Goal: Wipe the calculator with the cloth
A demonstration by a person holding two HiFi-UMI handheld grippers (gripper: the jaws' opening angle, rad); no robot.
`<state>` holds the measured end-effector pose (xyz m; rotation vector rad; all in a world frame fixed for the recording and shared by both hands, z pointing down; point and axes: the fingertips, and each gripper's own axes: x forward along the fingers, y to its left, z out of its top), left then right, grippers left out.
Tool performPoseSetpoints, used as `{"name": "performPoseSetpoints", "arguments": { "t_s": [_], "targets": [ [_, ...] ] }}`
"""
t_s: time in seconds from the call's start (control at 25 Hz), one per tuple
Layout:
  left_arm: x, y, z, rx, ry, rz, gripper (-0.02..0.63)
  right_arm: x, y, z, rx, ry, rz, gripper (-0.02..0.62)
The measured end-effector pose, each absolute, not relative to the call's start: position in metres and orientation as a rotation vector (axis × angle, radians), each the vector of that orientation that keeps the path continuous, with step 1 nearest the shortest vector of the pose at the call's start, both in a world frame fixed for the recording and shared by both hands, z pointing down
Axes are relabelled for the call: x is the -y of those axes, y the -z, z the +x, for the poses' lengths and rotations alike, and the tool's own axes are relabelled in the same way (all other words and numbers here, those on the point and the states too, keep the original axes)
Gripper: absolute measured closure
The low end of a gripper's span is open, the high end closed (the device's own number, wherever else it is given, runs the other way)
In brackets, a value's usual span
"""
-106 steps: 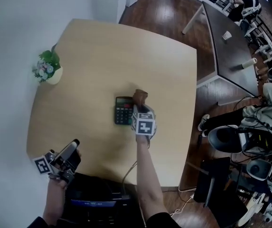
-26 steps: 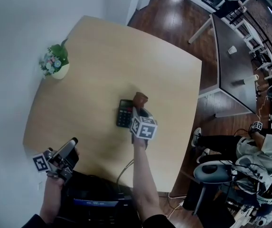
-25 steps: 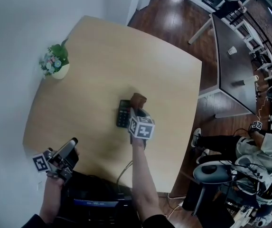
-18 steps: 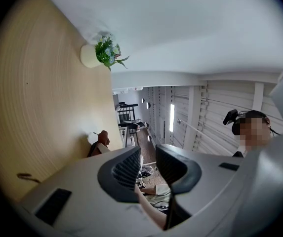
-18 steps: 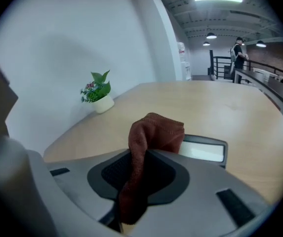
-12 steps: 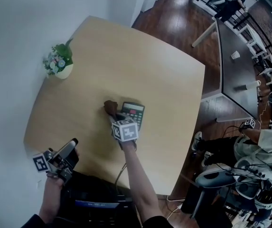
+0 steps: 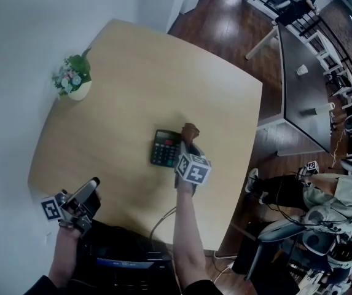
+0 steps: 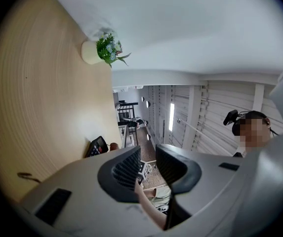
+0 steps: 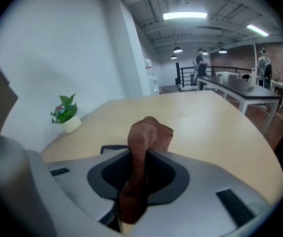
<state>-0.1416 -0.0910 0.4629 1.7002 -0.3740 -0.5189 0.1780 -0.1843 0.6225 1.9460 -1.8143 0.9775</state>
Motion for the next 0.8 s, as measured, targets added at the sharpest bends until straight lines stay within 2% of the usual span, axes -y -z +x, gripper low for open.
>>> {"name": "performPoseSetpoints", "arguments": {
  "t_s": [0.12,0.32,0.64,0.8],
  "targets": [
    [0.090,-0.461,-0.140,0.373,0.515,1.704,0.511,0.183,-0.643,0.165,1.803,-1.047,1.871,0.512],
    [0.089,-0.462,-0.141,0.387,0.515,1.697,0.511,0.197,-0.642,0.115,1.895,-0.974,1.716,0.512],
    [0.089,-0.461,-0.141,0.385,0.517,1.699,0.511,0.192,-0.657,0.016,2.038,-0.887,1.175,0.514],
    [0.089,-0.462,-0.142,0.386,0.514,1.700,0.511,0.188,-0.630,0.013,2.164,-0.745,1.061,0.513]
  ]
}}
